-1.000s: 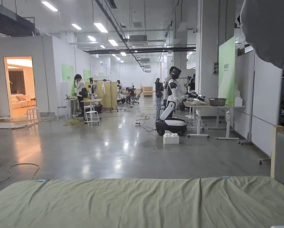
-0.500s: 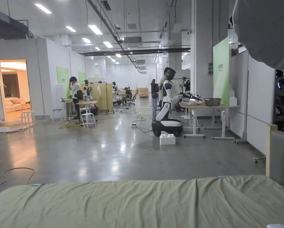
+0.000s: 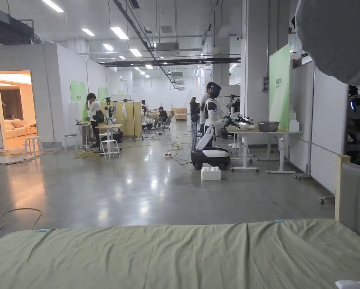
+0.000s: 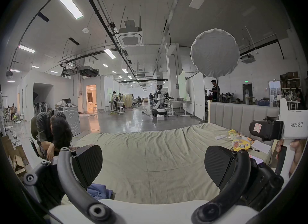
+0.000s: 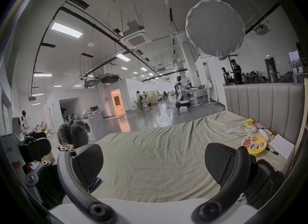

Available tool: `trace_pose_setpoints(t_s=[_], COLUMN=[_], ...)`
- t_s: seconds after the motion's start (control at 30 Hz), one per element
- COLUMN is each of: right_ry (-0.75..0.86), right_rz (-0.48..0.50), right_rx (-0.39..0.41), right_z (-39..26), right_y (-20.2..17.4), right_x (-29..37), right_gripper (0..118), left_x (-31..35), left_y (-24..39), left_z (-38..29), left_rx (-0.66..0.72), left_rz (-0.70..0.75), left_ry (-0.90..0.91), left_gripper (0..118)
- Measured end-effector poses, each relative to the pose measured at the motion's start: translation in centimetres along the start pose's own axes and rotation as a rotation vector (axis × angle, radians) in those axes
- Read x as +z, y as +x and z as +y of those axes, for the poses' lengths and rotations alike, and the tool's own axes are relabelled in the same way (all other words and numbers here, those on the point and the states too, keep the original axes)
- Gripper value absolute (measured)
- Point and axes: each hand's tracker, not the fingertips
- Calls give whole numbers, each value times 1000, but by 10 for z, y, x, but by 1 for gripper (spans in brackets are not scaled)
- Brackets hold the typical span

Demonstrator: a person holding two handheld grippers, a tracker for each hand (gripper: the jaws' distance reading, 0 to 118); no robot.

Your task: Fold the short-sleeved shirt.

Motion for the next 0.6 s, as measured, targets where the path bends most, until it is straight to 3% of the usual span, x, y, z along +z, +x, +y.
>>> trace_pose_setpoints(t_s=[0.3,0.6], right_ry=[2,-17], right_rz=[-34,-17], right_rx=[106,108], right_z=[3,0], right_y=[-6,-7], right_x=[4,0], right_gripper=[118,118], left_x=[2,4], left_y=[-2,-5], left_z=[3,1], left_rx=[35,35], left_rz=[12,18], left_ry=[44,62], left_gripper=[118,118])
